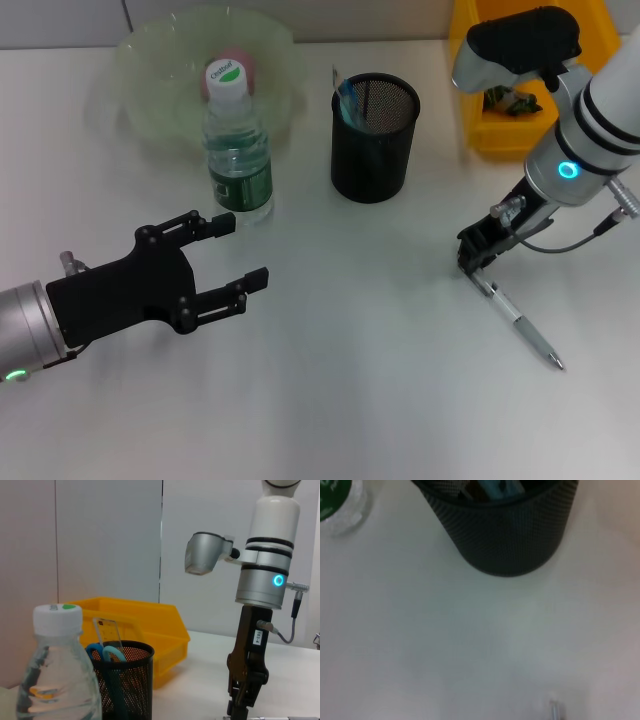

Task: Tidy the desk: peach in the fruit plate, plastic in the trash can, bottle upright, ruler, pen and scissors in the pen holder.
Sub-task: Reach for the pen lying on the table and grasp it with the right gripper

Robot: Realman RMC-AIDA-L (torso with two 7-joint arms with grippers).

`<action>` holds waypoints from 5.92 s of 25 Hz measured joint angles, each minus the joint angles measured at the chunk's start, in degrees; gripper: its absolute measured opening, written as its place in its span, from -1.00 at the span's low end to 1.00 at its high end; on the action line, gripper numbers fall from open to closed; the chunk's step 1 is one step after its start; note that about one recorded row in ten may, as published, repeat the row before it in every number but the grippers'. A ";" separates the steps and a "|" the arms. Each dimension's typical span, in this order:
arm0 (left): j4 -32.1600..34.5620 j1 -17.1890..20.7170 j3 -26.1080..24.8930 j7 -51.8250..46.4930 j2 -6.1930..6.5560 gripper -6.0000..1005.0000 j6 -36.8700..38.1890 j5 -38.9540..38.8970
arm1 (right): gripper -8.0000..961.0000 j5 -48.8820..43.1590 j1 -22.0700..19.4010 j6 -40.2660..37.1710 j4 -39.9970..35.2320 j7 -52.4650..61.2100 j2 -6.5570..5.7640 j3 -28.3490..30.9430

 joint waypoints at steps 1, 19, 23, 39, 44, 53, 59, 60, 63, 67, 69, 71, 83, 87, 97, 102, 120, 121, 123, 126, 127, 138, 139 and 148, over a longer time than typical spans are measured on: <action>0.00 0.00 0.00 0.00 0.00 0.50 0.00 0.00 | -0.62 0.05 -0.08 0.00 -0.32 -0.11 0.02 0.01; 0.00 -0.29 0.00 0.00 0.00 0.50 -0.76 0.00 | -0.28 0.04 -0.88 -2.76 -2.19 0.72 -0.10 0.20; 0.00 -0.36 0.00 0.00 0.00 0.50 -0.80 0.00 | -0.18 0.00 -0.92 -2.62 -2.16 0.80 -0.10 0.15; 0.00 -0.42 0.01 0.00 0.00 0.50 -0.88 0.00 | -0.12 -0.14 -0.31 -1.52 -0.39 0.93 0.07 0.04; 0.00 -0.42 0.01 0.00 0.00 0.50 -0.94 0.00 | -0.13 -0.14 -0.24 -1.24 -0.10 0.92 0.08 0.05; 0.00 -0.42 0.01 0.00 0.00 0.50 -1.16 0.00 | -0.23 -0.14 -0.14 -0.94 -0.12 0.74 0.08 -0.67; 0.00 -0.42 0.00 0.00 0.00 0.50 -1.49 0.00 | -0.30 0.14 -0.15 -0.86 -0.03 0.57 0.08 -1.32; 0.00 -0.42 0.01 0.00 0.00 0.50 -1.55 0.00 | -0.32 0.18 -0.16 -0.85 -0.02 0.57 0.08 -1.33; 0.00 -0.42 0.01 0.00 0.00 0.50 -1.57 0.00 | -0.39 0.22 -0.24 -0.84 -0.02 0.56 0.08 -1.35; 0.00 -0.47 0.00 0.00 0.00 0.50 -1.58 0.00 | -0.49 0.23 -0.26 -0.79 0.26 0.54 0.08 -1.36; 0.00 -0.47 0.00 0.00 0.00 0.50 -1.58 0.00 | -0.49 0.23 -0.24 -0.76 0.43 0.52 0.08 -1.36; 0.00 -0.48 0.00 0.00 0.00 0.50 -1.58 0.00 | -0.49 0.23 -0.25 -0.75 0.41 0.39 0.08 -1.36; 0.00 -0.60 0.00 0.00 0.00 0.50 -1.76 0.00 | -0.67 0.26 -0.82 -0.49 -1.24 -0.28 0.08 -1.45; 0.00 -0.60 -0.13 0.00 0.00 0.50 -1.83 -0.09 | -0.69 0.95 -2.52 -0.18 -5.62 -0.39 0.12 -1.45; 0.09 -0.38 -1.08 0.00 0.00 0.50 -1.52 -0.76 | -0.80 4.05 -6.32 -2.29 -13.31 -1.06 -0.25 -0.78; 0.09 -0.48 -1.10 0.00 0.00 0.50 -1.78 -0.80 | -0.72 2.53 -5.75 -4.97 -12.02 -1.13 -0.38 -0.98; 0.09 -0.60 -1.05 0.00 0.00 0.50 -1.77 -0.79 | -0.17 0.67 -2.08 -2.13 -4.67 -1.02 -0.12 -2.12; 0.09 -0.60 -1.05 0.00 0.00 0.50 -1.76 -0.79 | -0.17 0.66 -1.98 -2.08 -4.53 -1.03 -0.12 -2.24; 0.09 -0.60 -1.05 0.00 0.00 0.50 -1.76 -0.79 | -0.17 0.65 -1.91 -1.85 -4.40 -1.03 -0.10 -2.56; 0.09 -0.69 -1.05 0.00 0.00 0.50 -1.80 -0.79 | -0.17 0.65 -1.85 -1.49 -3.99 -1.05 -0.05 -2.83; 0.09 -0.71 -1.05 0.00 0.00 0.50 -1.82 -0.79 | -0.17 0.65 -1.65 -1.38 -3.45 -1.06 -0.03 -2.87; 0.09 -1.05 -1.05 0.00 0.00 0.50 -2.08 -0.79 | -0.17 0.84 -1.23 -0.66 -2.44 -1.17 0.09 -2.86; 0.09 -1.07 -1.05 0.00 0.00 0.50 -2.13 -0.79 | -0.17 0.84 -1.10 -0.66 -2.23 -1.17 0.09 -2.86; 0.09 -1.26 -1.05 0.00 0.00 0.50 -2.36 -0.79 | -0.18 0.81 -0.61 -0.11 -1.41 -1.18 0.08 -2.85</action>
